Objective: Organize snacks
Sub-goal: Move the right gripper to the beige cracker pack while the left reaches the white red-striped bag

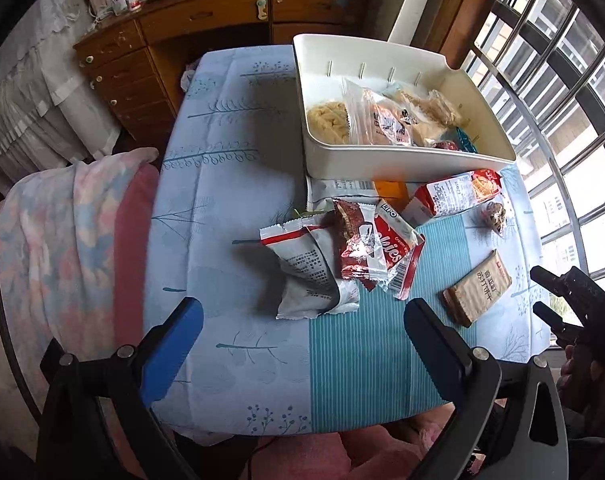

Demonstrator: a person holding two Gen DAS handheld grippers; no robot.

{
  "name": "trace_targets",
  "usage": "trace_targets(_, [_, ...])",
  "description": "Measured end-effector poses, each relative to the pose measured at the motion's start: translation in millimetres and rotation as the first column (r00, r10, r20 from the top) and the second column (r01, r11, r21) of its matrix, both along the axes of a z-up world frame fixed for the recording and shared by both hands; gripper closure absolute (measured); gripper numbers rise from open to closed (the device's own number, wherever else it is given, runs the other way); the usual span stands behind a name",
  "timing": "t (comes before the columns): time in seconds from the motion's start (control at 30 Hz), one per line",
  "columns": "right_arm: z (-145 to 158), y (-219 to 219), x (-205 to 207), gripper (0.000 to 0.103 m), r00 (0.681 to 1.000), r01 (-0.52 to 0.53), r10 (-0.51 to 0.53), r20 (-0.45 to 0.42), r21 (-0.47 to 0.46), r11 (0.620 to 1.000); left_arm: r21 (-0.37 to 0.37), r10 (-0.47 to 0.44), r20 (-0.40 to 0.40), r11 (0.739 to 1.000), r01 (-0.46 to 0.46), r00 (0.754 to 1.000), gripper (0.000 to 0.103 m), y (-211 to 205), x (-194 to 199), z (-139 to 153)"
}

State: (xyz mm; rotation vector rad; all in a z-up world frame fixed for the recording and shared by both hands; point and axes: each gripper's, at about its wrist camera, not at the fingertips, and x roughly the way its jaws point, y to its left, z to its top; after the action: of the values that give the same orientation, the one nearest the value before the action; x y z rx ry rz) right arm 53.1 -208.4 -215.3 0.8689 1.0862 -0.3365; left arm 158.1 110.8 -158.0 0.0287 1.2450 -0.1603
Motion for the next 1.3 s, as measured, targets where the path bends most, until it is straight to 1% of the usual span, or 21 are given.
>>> trace_targets(0.1, [-7.3, 5.5, -2.9, 0.030, 0.998, 0.062, -0.061, -0.029, 0.016, 0.998, 0.005, -0.048, -0.042, 0.999, 0.048, 0.998, 0.003, 3.7, 13.0, -11.7])
trace_targets(0.2, [-15.1, 12.2, -4.9, 0.030, 0.992, 0.114, -0.112, -0.059, 0.033, 0.993, 0.009, -0.099, -0.095, 0.995, 0.100, 0.991, 0.003, 5.1, 24.2, -25.4])
trace_targets(0.33, [-25.2, 23.8, -7.7, 0.030, 0.980, 0.182, -0.175, -0.097, 0.063, 0.981, -0.023, -0.163, -0.162, 0.987, 0.161, 0.973, 0.003, 6.9, 34.6, -44.7])
trace_targets(0.4, [-29.2, 30.6, -9.1, 0.030, 0.974, 0.208, -0.201, -0.109, 0.063, 0.976, -0.032, -0.193, -0.188, 0.981, 0.190, 0.963, 0.003, 4.7, 37.0, -54.9])
trace_targets(0.53, [-35.2, 40.6, -10.3, 0.030, 0.962, 0.253, -0.243, -0.124, 0.074, 0.965, -0.045, -0.260, -0.206, 0.966, 0.256, 0.943, 0.003, -1.7, 38.0, -71.0])
trace_targets(0.67, [-35.8, 50.9, -7.8, 0.030, 0.953, 0.272, -0.264, -0.150, 0.031, 0.962, -0.051, -0.298, -0.215, 0.955, 0.294, 0.930, 0.003, -10.6, 43.1, -84.9])
trace_targets(0.77, [-38.9, 55.2, -5.7, 0.030, 0.950, 0.277, -0.269, -0.156, 0.030, 0.960, -0.037, -0.328, -0.206, 0.944, 0.328, 0.922, 0.003, -19.4, 47.0, -92.3])
trace_targets(0.83, [-41.7, 56.8, -4.0, 0.030, 0.949, 0.277, -0.268, -0.163, 0.029, 0.961, -0.024, -0.336, -0.210, 0.941, 0.339, 0.918, 0.003, -23.8, 49.7, -97.3])
trace_targets(0.93, [-47.2, 57.3, 0.0, 0.030, 0.946, 0.277, -0.267, -0.184, 0.027, 0.961, -0.030, -0.345, -0.225, 0.937, 0.348, 0.911, 0.003, -27.7, 55.1, -104.6])
trace_targets(1.03, [-51.9, 56.4, 5.9, 0.030, 0.938, 0.276, -0.267, -0.221, 0.010, 0.961, -0.017, -0.348, -0.242, 0.935, 0.355, 0.906, 0.003, -32.4, 60.2, -111.6])
trace_targets(1.13, [-55.1, 56.3, 14.1, 0.030, 0.937, 0.271, -0.261, -0.233, 0.012, 0.962, -0.008, -0.340, -0.257, 0.937, 0.349, 0.905, 0.003, -35.8, 65.3, -118.8])
trace_targets(1.3, [-57.5, 56.7, 28.1, 0.030, 0.934, 0.244, -0.241, -0.265, -0.021, 0.969, 0.003, -0.309, -0.283, 0.946, 0.324, 0.908, 0.003, -36.4, 76.4, -129.4])
